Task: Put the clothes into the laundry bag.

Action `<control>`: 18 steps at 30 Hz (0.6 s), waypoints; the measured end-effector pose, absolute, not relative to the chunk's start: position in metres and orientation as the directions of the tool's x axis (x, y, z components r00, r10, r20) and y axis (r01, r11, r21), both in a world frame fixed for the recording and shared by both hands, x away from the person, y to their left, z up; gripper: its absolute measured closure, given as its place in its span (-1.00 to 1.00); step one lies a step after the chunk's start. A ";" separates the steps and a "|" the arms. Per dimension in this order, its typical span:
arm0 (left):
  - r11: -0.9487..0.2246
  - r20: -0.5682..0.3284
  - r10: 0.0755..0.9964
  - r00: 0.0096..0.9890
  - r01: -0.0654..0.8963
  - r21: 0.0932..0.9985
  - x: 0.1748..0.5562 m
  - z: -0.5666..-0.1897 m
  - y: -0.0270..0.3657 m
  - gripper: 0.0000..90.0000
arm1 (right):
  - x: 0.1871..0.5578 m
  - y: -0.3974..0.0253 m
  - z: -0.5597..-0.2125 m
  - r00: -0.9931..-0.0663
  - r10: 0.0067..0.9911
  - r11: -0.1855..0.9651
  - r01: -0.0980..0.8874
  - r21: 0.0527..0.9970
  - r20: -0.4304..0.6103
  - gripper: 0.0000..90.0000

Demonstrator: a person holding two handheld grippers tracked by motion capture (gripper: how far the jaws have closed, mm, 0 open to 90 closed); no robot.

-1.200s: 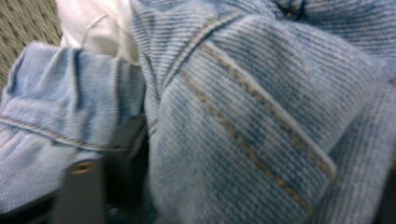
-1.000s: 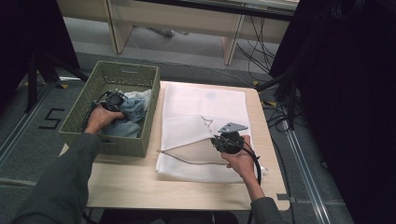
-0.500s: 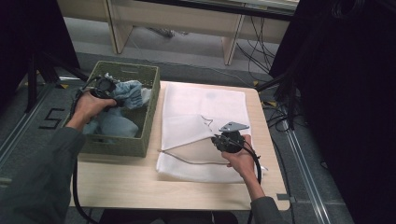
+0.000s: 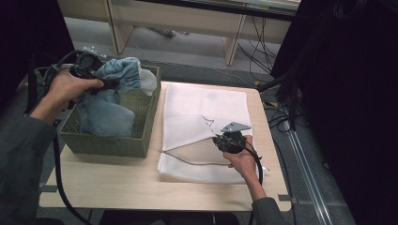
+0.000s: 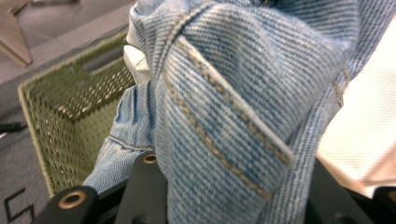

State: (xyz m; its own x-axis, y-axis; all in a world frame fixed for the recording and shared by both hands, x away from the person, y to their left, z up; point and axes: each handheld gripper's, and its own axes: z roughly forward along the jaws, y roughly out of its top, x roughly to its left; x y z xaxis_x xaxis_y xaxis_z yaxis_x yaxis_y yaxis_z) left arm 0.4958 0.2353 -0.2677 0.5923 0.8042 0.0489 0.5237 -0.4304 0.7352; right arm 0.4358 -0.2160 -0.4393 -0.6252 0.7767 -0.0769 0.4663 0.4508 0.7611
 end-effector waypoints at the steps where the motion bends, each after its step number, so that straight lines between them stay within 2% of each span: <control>1: -0.436 0.049 0.795 0.604 0.514 0.738 0.490 -0.260 0.234 0.43 | 0.436 -0.216 -0.439 -0.625 0.777 0.449 0.466 0.762 -0.077 0.84; 5: -0.447 0.040 0.747 0.663 0.457 0.769 0.463 -0.233 0.227 0.43 | 0.437 -0.217 -0.439 -0.620 0.781 0.438 0.457 0.774 -0.076 0.84; 6: -0.452 0.035 0.731 0.681 0.445 0.773 0.455 -0.227 0.223 0.43 | 0.435 -0.217 -0.438 -0.621 0.781 0.443 0.480 0.757 -0.064 0.84; 11: -0.446 -0.016 0.641 0.767 0.389 0.806 0.415 -0.209 0.203 0.43 | 0.437 -0.218 -0.438 -0.619 0.782 0.436 0.463 0.772 -0.070 0.84; 15: -0.408 -0.095 0.557 0.825 0.372 0.834 0.388 -0.213 0.182 0.43 | 0.436 -0.218 -0.437 -0.612 0.791 0.399 0.490 0.775 -0.020 0.84; 18: -0.417 -0.116 0.504 0.856 0.358 0.835 0.374 -0.228 0.164 0.43 | 0.436 -0.220 -0.436 -0.612 0.791 0.403 0.492 0.771 -0.023 0.84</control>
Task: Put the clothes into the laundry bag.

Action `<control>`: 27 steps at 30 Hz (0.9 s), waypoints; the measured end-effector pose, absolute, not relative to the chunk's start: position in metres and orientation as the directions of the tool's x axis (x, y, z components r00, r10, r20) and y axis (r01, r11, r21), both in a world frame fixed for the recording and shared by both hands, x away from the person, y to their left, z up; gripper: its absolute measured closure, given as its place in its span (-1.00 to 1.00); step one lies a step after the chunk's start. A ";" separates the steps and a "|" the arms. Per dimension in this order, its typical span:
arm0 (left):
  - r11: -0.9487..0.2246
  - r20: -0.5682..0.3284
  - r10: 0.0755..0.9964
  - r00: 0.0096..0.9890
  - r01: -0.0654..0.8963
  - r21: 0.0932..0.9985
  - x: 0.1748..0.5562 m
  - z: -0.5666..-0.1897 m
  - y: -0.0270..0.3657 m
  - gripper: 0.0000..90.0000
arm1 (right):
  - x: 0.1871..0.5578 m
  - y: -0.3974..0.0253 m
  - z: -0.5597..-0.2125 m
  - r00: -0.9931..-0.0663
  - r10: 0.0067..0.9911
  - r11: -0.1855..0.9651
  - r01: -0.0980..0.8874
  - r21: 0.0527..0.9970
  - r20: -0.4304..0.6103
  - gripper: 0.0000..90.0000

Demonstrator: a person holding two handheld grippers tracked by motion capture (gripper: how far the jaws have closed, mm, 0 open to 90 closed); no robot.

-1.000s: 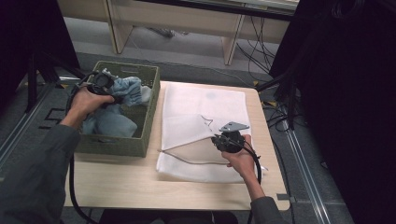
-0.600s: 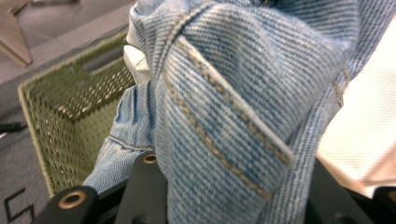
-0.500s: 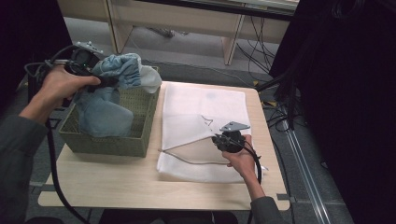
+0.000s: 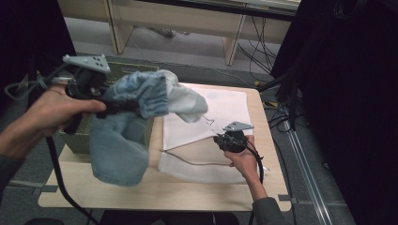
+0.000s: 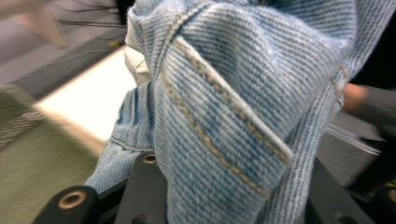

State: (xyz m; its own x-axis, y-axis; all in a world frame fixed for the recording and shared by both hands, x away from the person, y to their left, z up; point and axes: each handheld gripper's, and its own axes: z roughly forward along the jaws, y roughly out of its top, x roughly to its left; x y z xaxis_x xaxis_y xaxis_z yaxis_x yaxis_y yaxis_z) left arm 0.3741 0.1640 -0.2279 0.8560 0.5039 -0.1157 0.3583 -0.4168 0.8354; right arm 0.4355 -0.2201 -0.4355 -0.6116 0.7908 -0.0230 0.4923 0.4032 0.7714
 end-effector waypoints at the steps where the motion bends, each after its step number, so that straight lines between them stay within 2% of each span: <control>1: -0.426 -0.112 0.496 0.861 0.354 0.833 0.372 -0.233 0.159 0.42 | 0.436 -0.220 -0.436 -0.605 0.796 0.385 0.491 0.781 -0.012 0.84; 7: -0.501 -0.119 0.436 0.892 0.350 0.792 0.366 -0.284 0.127 0.42 | 0.436 -0.225 -0.433 -0.607 0.795 0.382 0.488 0.785 -0.009 0.85; 9: -0.538 -0.164 0.417 0.894 0.388 0.748 0.367 -0.315 0.111 0.42 | 0.436 -0.226 -0.432 -0.599 0.801 0.370 0.486 0.792 -0.007 0.85; 16: -0.603 -0.191 0.333 0.923 0.364 0.710 0.364 -0.352 0.073 0.41 | 0.436 -0.225 -0.430 -0.590 0.807 0.355 0.496 0.793 0.008 0.86; 17: -0.599 -0.200 0.329 0.923 0.368 0.711 0.364 -0.357 0.064 0.41 | 0.437 -0.224 -0.431 -0.597 0.802 0.360 0.465 0.809 -0.014 0.86; 20: -0.639 -0.179 0.315 0.932 0.348 0.686 0.369 -0.374 0.040 0.40 | 0.436 -0.222 -0.427 -0.603 0.798 0.369 0.468 0.803 -0.016 0.86; 22: -0.645 -0.218 0.326 0.920 0.385 0.660 0.376 -0.393 0.023 0.39 | 0.435 -0.222 -0.425 -0.609 0.793 0.380 0.455 0.805 -0.030 0.87; 27: -0.653 -0.236 0.385 0.892 0.444 0.614 0.396 -0.435 -0.007 0.36 | 0.431 -0.219 -0.421 -0.611 0.791 0.379 0.458 0.804 -0.024 0.88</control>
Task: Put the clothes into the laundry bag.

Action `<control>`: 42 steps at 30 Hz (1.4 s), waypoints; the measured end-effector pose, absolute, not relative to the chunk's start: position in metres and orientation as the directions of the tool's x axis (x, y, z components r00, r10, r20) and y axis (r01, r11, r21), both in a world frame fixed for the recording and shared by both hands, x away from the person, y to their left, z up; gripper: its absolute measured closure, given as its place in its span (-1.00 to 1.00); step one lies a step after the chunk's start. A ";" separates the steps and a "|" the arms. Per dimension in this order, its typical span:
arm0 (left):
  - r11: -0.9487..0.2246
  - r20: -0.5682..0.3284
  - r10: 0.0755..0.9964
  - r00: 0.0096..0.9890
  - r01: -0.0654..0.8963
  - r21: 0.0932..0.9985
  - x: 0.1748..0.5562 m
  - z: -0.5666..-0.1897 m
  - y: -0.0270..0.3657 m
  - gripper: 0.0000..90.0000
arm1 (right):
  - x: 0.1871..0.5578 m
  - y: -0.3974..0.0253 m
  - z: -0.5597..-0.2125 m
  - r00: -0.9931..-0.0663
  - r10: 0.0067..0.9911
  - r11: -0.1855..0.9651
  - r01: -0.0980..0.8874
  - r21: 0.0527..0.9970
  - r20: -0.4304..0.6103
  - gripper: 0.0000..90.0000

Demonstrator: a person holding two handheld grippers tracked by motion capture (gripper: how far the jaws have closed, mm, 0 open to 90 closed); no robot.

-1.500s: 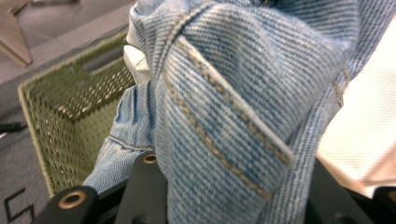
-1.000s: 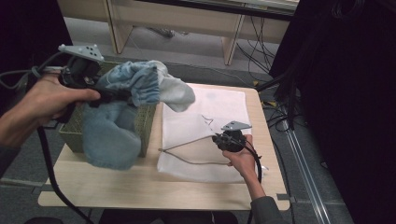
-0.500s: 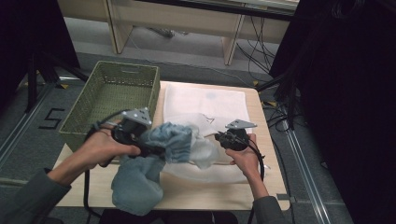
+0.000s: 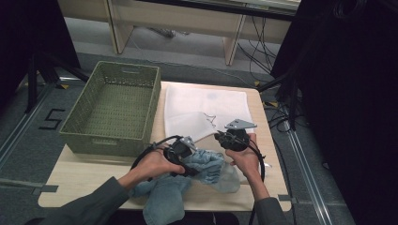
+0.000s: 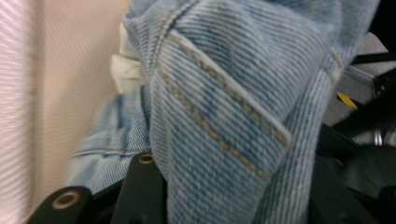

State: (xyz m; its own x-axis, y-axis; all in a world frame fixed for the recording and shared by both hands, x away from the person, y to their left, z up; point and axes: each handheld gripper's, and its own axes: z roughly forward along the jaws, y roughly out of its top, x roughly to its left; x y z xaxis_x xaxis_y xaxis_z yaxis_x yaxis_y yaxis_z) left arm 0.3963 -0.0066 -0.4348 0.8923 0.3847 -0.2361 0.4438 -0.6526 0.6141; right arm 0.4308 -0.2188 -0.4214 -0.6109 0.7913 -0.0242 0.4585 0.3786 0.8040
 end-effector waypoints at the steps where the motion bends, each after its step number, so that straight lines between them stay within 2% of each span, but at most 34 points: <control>1: -0.641 -0.245 0.407 0.880 0.466 0.610 0.401 -0.442 -0.011 0.35 | 0.431 -0.218 -0.422 -0.607 0.794 0.373 0.450 0.811 -0.028 0.88; 6: -0.572 -0.272 0.488 0.830 0.539 0.618 0.420 -0.459 -0.020 0.28 | 0.428 -0.215 -0.421 -0.627 0.777 0.409 0.439 0.800 -0.053 0.88; 9: -0.543 -0.281 0.506 0.815 0.554 0.631 0.422 -0.460 -0.016 0.14 | 0.426 -0.216 -0.420 -0.631 0.774 0.416 0.449 0.791 -0.049 0.88; 13: -0.518 -0.272 0.511 0.815 0.545 0.660 0.416 -0.452 -0.010 -0.19 | 0.427 -0.218 -0.422 -0.624 0.779 0.416 0.446 0.793 -0.058 0.88; 15: -0.527 -0.237 0.515 0.824 0.523 0.670 0.413 -0.445 -0.006 -0.32 | 0.427 -0.218 -0.421 -0.620 0.783 0.409 0.440 0.800 -0.059 0.88; 19: -0.518 -0.219 0.498 0.839 0.490 0.701 0.407 -0.430 0.002 -0.44 | 0.427 -0.217 -0.418 -0.624 0.774 0.438 0.408 0.801 -0.106 0.88; 24: -0.446 -0.218 0.503 0.836 0.468 0.763 0.408 -0.405 0.026 -0.53 | 0.428 -0.217 -0.415 -0.622 0.776 0.433 0.406 0.805 -0.104 0.88; 27: -0.401 -0.213 0.533 0.819 0.466 0.789 0.420 -0.398 0.041 -0.53 | 0.429 -0.219 -0.411 -0.623 0.774 0.436 0.401 0.806 -0.110 0.88; 30: -0.374 -0.201 0.566 0.800 0.466 0.802 0.436 -0.400 0.047 -0.34 | 0.430 -0.217 -0.408 -0.622 0.776 0.431 0.397 0.810 -0.108 0.88; 31: -0.375 -0.197 0.575 0.794 0.470 0.799 0.440 -0.402 0.045 -0.34 | 0.430 -0.216 -0.408 -0.619 0.777 0.428 0.393 0.814 -0.110 0.88; 36: -0.430 -0.128 0.568 0.813 0.427 0.795 0.453 -0.417 0.027 -0.23 | 0.430 -0.212 -0.407 -0.618 0.779 0.424 0.395 0.815 -0.105 0.88; 39: -0.478 -0.057 0.577 0.815 0.392 0.786 0.457 -0.425 0.012 -0.21 | 0.431 -0.211 -0.407 -0.624 0.773 0.435 0.387 0.813 -0.116 0.88; 41: -0.529 0.027 0.579 0.815 0.351 0.773 0.461 -0.431 0.003 -0.03 | 0.431 -0.211 -0.408 -0.624 0.771 0.440 0.380 0.814 -0.126 0.88; 42: -0.537 0.041 0.573 0.818 0.338 0.773 0.462 -0.432 0.001 0.19 | 0.431 -0.211 -0.407 -0.626 0.770 0.440 0.382 0.813 -0.123 0.87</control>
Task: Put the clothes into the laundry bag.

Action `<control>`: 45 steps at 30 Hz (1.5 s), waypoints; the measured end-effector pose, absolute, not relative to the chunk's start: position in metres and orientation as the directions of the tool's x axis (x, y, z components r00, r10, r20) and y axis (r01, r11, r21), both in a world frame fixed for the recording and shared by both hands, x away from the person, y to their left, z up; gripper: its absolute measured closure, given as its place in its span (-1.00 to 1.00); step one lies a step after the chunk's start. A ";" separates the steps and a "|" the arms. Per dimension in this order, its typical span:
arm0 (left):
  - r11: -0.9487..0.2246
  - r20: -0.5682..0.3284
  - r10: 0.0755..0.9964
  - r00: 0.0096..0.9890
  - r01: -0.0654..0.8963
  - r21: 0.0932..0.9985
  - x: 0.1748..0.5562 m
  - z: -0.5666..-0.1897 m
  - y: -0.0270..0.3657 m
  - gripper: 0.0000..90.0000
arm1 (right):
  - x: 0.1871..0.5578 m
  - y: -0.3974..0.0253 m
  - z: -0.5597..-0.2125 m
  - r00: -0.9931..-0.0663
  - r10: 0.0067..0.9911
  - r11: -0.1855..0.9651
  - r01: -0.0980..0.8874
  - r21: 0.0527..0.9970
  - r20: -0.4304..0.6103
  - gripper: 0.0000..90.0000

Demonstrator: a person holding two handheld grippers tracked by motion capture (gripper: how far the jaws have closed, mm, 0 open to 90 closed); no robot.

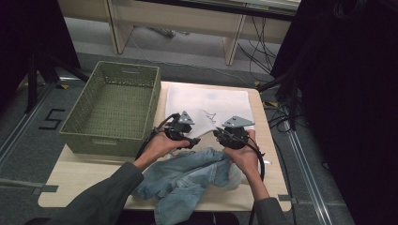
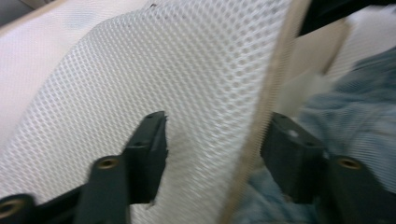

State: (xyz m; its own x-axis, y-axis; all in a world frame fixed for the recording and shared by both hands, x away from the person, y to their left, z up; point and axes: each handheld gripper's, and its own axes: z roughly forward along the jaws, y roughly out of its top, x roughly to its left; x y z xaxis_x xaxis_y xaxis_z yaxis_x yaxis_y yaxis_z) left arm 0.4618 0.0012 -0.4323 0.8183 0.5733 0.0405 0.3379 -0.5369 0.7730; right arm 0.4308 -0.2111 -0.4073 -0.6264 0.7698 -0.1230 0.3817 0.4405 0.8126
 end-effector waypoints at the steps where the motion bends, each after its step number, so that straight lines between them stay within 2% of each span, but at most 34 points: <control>1: -0.534 0.044 0.574 0.818 0.333 0.777 0.463 -0.433 0.000 0.40 | 0.430 -0.211 -0.407 -0.627 0.770 0.439 0.393 0.808 -0.114 0.87; 3: -0.534 0.048 0.581 0.813 0.336 0.776 0.464 -0.432 0.000 0.77 | 0.428 -0.209 -0.408 -0.626 0.772 0.439 0.396 0.806 -0.113 0.86; 5: -0.545 0.072 0.574 0.816 0.315 0.777 0.464 -0.429 0.003 0.86 | 0.428 -0.208 -0.409 -0.629 0.770 0.440 0.400 0.804 -0.109 0.84; 7: -0.550 0.080 0.566 0.820 0.303 0.778 0.464 -0.423 0.009 0.88 | 0.428 -0.208 -0.409 -0.628 0.771 0.436 0.405 0.804 -0.101 0.75; 9: -0.552 0.081 0.567 0.820 0.305 0.776 0.465 -0.418 0.014 0.88 | 0.427 -0.207 -0.406 -0.644 0.760 0.436 0.398 0.807 -0.094 0.52; 11: -0.545 0.070 0.563 0.823 0.306 0.780 0.466 -0.415 0.018 0.89 | 0.419 -0.204 -0.398 -0.661 0.750 0.409 0.431 0.805 -0.027 0.21; 14: -0.559 0.075 0.547 0.834 0.297 0.774 0.467 -0.414 0.021 0.88 | 0.403 -0.199 -0.384 -0.720 0.694 0.407 0.375 0.833 -0.015 -0.03; 20: -0.574 0.080 0.529 0.845 0.287 0.767 0.468 -0.410 0.022 0.87 | 0.366 -0.176 -0.387 -0.860 0.509 0.525 0.354 0.774 0.048 -0.24; 29: -0.577 0.069 0.523 0.850 0.293 0.762 0.469 -0.410 0.023 0.86 | 0.348 -0.149 -0.421 -0.917 0.379 0.645 0.356 0.676 0.121 -0.36; 33: -0.580 0.065 0.520 0.852 0.295 0.759 0.469 -0.411 0.023 0.86 | 0.344 -0.139 -0.450 -0.915 0.384 0.721 0.379 0.580 0.120 -0.30; 36: -0.580 0.062 0.516 0.854 0.294 0.760 0.467 -0.411 0.022 0.86 | 0.344 -0.135 -0.465 -0.937 0.345 0.799 0.319 0.509 0.046 0.33; 37: -0.588 0.071 0.512 0.856 0.289 0.755 0.467 -0.410 0.023 0.86 | 0.344 -0.134 -0.467 -0.936 0.350 0.802 0.316 0.506 0.030 0.60; 38: -0.587 0.069 0.509 0.858 0.288 0.757 0.466 -0.409 0.023 0.87 | 0.345 -0.134 -0.465 -0.938 0.347 0.805 0.304 0.509 0.012 0.75; 40: -0.581 0.064 0.502 0.863 0.281 0.764 0.464 -0.408 0.024 0.87 | 0.349 -0.136 -0.453 -0.924 0.376 0.788 0.282 0.546 -0.064 0.85; 45: -0.585 0.067 0.482 0.874 0.265 0.767 0.460 -0.402 0.028 0.88 | 0.371 -0.162 -0.416 -0.816 0.569 0.655 0.374 0.656 -0.102 0.88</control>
State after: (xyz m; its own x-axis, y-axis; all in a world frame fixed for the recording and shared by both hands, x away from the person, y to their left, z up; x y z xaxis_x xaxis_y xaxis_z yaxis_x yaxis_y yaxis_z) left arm 0.4604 0.0276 -0.4017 0.8735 0.4822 0.0666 0.2645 -0.5851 0.7666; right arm 0.3714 -0.1616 -0.4163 -0.8164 0.5685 -0.1018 0.3744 0.6552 0.6562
